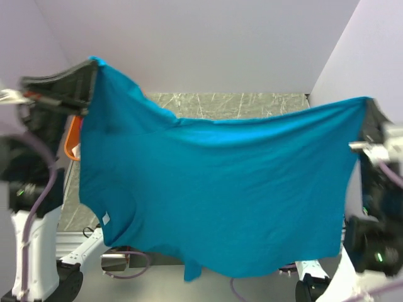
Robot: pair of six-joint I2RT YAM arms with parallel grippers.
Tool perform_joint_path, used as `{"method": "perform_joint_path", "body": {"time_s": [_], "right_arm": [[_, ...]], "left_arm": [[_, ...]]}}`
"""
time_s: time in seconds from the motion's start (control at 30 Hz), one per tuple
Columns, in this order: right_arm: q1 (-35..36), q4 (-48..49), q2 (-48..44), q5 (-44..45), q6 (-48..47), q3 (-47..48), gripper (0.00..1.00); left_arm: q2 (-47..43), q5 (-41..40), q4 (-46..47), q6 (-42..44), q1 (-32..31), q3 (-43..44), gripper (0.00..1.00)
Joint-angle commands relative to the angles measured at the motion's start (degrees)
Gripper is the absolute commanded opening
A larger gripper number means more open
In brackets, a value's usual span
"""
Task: Fold and stack the t-shirts
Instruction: Flatten the tshirt out
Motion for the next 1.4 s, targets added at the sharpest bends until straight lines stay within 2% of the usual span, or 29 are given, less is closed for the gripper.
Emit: {"method": "perform_joint_path", "body": {"time_s": [0.0, 0.03, 0.2, 0.3, 0.43, 0.5, 0.57, 0.67, 0.73, 0.83, 0.97, 1.13, 1.37], "right_arm": [[0.1, 5.4, -2.2, 1.5, -1.0, -9.9, 0.0], [0.2, 7.3, -2.9, 0.7, -1.0, -15.4, 0.0], [-0.1, 9.0, -0.9, -2.2, 0.0, -26.9, 0.0], [-0.4, 14.1, 2.8, -4.0, 0.3, -34.9, 0.0], [-0.4, 28.5, 13.3, -3.9, -0.8, -46.3, 0.0], [-0.4, 33.8, 19.2, -3.3, -1.7, -47.8, 0.0], [-0.3, 36.7, 29.5, -3.1, -2.6, -46.1, 0.0], [-0.3, 36.7, 42.4, -2.1, -3.0, -40.5, 0.0], [-0.3, 35.5, 50.2, -0.8, -2.7, -35.4, 0.0], [-0.3, 32.9, 57.8, 1.2, -2.5, -28.7, 0.0], [-0.3, 31.7, 62.8, 3.5, -1.7, -23.4, 0.0], [-0.3, 30.4, 64.3, 3.1, -1.2, -21.0, 0.0], [-0.3, 29.6, 61.8, 0.4, -0.3, -23.5, 0.0]], "left_arm": [[2.4, -0.2, 4.5, -0.5, -0.1, -9.1, 0.01], [2.8, 0.1, 5.5, -0.8, -0.1, -11.3, 0.01], [9.5, 2.4, 12.9, -2.0, -0.4, -23.8, 0.01], [15.7, 0.9, 17.3, -1.5, -0.8, -27.6, 0.01], [28.9, 0.9, 21.6, -2.7, -1.2, -26.8, 0.0], [38.6, 0.5, 22.0, -2.7, -1.6, -22.7, 0.0], [48.6, -0.5, 20.9, -2.4, -1.9, -18.6, 0.0], [60.3, -0.7, 18.4, -2.8, -1.9, -6.4, 0.0], [65.3, -1.0, 16.7, -3.6, -1.9, -1.6, 0.0], [73.3, -0.6, 12.5, -3.8, -1.9, 8.3, 0.0], [82.1, -0.2, 6.7, -3.9, -1.5, 20.9, 0.01], [85.7, 1.5, 6.5, -5.7, -0.5, 24.5, 0.01], [82.8, 5.1, 9.9, -6.2, 0.3, 17.5, 0.01]]}}
